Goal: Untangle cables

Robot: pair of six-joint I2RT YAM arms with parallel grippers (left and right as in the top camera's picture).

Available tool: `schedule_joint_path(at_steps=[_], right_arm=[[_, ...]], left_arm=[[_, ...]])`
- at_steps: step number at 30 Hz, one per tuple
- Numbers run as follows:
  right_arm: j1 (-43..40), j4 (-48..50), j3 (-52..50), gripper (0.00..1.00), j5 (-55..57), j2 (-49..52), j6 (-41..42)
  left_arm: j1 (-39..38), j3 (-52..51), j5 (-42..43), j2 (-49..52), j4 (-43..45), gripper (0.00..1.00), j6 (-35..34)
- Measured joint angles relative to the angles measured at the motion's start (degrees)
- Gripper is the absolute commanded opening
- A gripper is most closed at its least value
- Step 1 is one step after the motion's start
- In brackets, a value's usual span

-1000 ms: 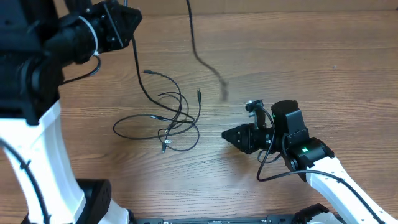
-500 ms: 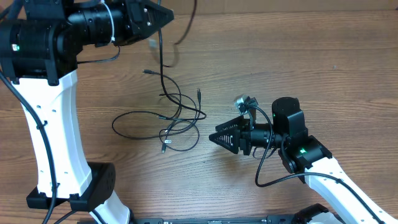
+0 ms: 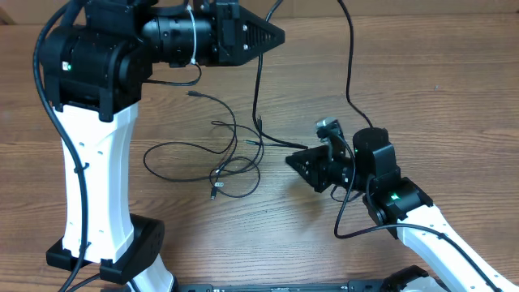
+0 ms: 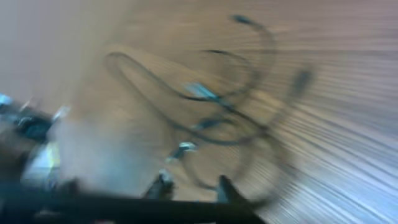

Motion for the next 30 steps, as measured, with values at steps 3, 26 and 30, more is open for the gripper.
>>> schedule_joint_path(at_steps=[3, 26, 30], right_arm=[[0.0, -6.14, 0.0, 0.13, 9.4, 0.0, 3.13], [0.0, -12.79, -0.02, 0.57, -5.4, 0.0, -11.04], [0.02, -10.93, -0.02, 0.61, -7.21, 0.0, -13.4]], left_arm=[[0.04, 0.02, -1.77, 0.0, -1.95, 0.04, 0.39], [-0.48, 0.0, -16.33, 0.0, -10.16, 0.04, 5.2], [-0.48, 0.0, -16.55, 0.0, -10.19, 0.04, 5.2]])
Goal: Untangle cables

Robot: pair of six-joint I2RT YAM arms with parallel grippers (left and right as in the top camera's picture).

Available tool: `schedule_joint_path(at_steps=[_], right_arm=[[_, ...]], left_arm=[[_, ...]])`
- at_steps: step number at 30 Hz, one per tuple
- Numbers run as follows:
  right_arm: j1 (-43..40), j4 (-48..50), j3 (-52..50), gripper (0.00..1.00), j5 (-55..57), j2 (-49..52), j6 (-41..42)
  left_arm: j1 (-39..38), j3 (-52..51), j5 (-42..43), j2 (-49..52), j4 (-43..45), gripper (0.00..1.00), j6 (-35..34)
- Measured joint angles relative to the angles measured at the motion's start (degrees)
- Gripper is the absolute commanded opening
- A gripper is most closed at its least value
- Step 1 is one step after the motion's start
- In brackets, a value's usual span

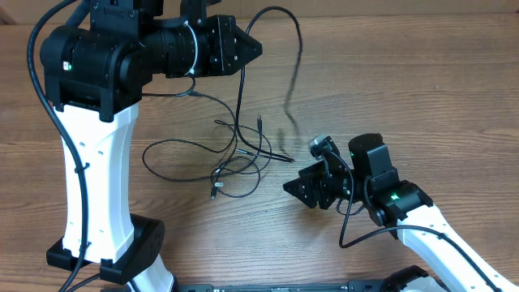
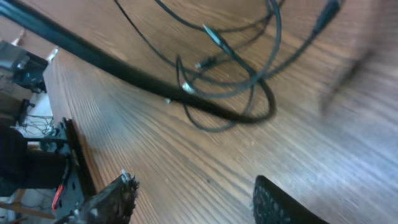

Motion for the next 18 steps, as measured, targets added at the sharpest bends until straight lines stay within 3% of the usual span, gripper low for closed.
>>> schedule_joint_path(at_steps=[12, 14, 18], right_arm=[[-0.02, 10.19, 0.0, 0.61, 4.5, 0.0, 0.24], [-0.02, 10.75, 0.0, 0.57, 4.76, 0.02, 0.39], [0.0, 11.1, 0.0, 0.39, 5.09, 0.0, 1.05]], left_arm=[[0.0, 0.0, -0.02, 0.0, -0.02, 0.04, 0.0], [0.0, 0.0, 0.0, 0.0, -0.02, 0.04, 0.0], [-0.02, 0.0, 0.2, 0.0, -0.02, 0.04, 0.0]])
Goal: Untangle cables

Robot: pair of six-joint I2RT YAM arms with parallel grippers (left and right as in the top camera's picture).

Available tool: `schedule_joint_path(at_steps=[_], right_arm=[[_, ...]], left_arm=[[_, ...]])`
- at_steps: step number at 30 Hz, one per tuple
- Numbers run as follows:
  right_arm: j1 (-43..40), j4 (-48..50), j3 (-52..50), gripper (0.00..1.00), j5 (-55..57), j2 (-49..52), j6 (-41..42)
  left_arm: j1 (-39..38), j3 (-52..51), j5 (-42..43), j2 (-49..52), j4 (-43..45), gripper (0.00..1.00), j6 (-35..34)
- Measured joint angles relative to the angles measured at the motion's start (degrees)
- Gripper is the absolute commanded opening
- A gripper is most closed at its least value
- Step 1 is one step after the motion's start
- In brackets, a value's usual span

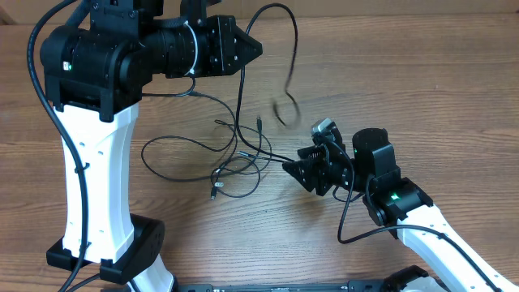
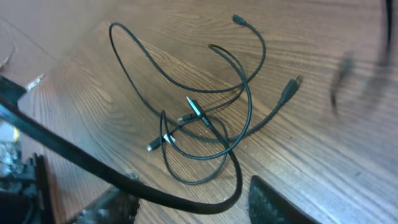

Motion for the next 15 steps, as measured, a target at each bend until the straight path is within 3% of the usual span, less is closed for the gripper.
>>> schedule_joint_path(at_steps=[4, 7, 11, 15], right_arm=[[0.0, -0.02, 0.0, 0.27, 0.07, 0.0, 0.63], [-0.02, 0.0, 0.0, 0.24, 0.22, 0.0, 0.98], [-0.02, -0.02, 0.0, 0.08, 0.22, 0.0, 1.46], [0.0, -0.04, 0.0, 0.08, 0.22, 0.02, 2.23]], left_arm=[[-0.92, 0.0, 0.2, 0.0, 0.0, 0.04, 0.0], [-2.12, 0.0, 0.28, 0.0, 0.0, 0.04, 0.02], [-3.34, 0.0, 0.28, 0.0, 0.0, 0.04, 0.46], [-3.63, 0.0, 0.04, 0.0, 0.0, 0.04, 1.03]])
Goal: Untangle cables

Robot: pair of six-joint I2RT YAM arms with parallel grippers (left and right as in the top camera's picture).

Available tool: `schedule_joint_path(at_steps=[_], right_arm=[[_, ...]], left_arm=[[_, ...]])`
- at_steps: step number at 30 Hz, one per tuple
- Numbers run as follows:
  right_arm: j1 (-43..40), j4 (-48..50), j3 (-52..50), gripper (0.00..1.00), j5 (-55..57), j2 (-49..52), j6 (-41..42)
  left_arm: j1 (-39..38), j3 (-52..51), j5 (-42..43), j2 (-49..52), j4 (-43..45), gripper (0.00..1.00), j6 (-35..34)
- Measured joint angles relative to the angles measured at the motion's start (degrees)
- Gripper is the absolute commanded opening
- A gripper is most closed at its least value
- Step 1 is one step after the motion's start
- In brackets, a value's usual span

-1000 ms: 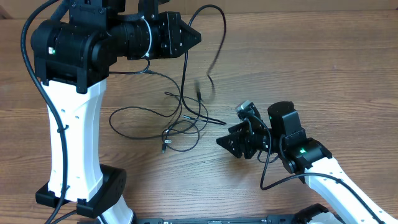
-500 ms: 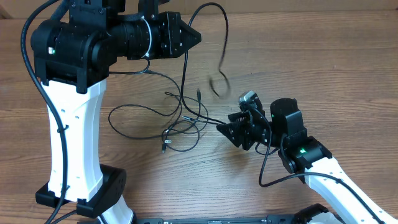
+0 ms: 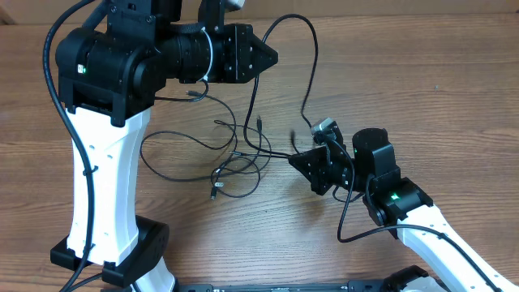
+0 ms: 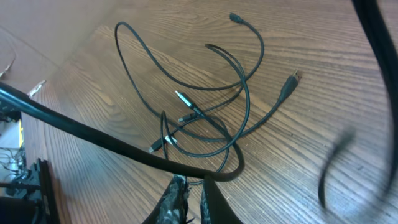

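Several thin black cables lie tangled [image 3: 231,158] on the wooden table, and the same tangle [image 4: 199,112] shows in the right wrist view. My left gripper [image 3: 272,57] is raised at the back, shut on a black cable whose loop [image 3: 310,49] arcs through the air and hangs down. My right gripper [image 3: 293,160] is low at the tangle's right edge. Its fingers [image 4: 214,202] stand nearly together on a thicker black cable [image 4: 93,138] that crosses in front of the tangle. The cable's free end [image 4: 333,162] is blurred.
The left arm's white column [image 3: 101,178] and black base [image 3: 138,247] stand left of the tangle. The right arm's own wire [image 3: 345,215] loops beside its wrist. Bare wooden table [image 3: 438,97] spreads to the right and back.
My right gripper was open with the thicker cable between its fingers and is now shut on it. My left gripper has shifted a little to the right, and the hanging loop has swung.
First my left gripper held a cable high at the back while the right gripper moved near the tangle. Then the left gripper stood farther left with the loop swinging, and the right gripper was open and lower. Then it was open around the cable; now it is shut.
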Motion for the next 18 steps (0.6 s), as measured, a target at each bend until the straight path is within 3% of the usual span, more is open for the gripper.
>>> schedule_joint_path(at_steps=[1, 3, 4, 7, 11, 15, 16, 18], right_arm=[[-0.02, 0.02, 0.0, 0.13, 0.0, -0.02, -0.02], [0.0, -0.04, 0.0, 0.44, 0.02, -0.02, 0.39], [0.0, 0.02, 0.0, 0.53, 0.0, -0.02, 0.31], [-0.02, 0.26, 0.0, 0.6, 0.02, -0.02, 0.28], [0.0, 1.57, 0.0, 0.52, 0.0, 0.0, 0.13], [-0.02, 2.19, 0.0, 0.1, 0.0, 0.0, -0.24], [0.0, 2.08, 0.0, 0.04, -0.02, -0.02, -0.13], [0.0, 1.14, 0.0, 0.04, 0.04, -0.02, 0.04]], left_arm=[[0.0, 0.0, -0.02, 0.0, 0.0, 0.04, 0.04], [0.0, 0.0, -0.04, 0.0, 0.0, 0.04, 0.07], [0.0, 0.0, -0.04, 0.0, 0.0, 0.04, 0.04], [0.0, 0.0, -0.04, 0.0, 0.02, 0.04, 0.04], [0.0, 0.0, 1.79, 0.0, 1.38, 0.05, 0.0], [0.0, 0.0, 5.9, 0.0, 4.07, 0.04, 0.0], [0.0, 0.0, 6.36, 0.0, 4.17, 0.04, 0.02], [0.0, 0.0, 6.49, 0.0, 4.07, 0.04, 0.02]])
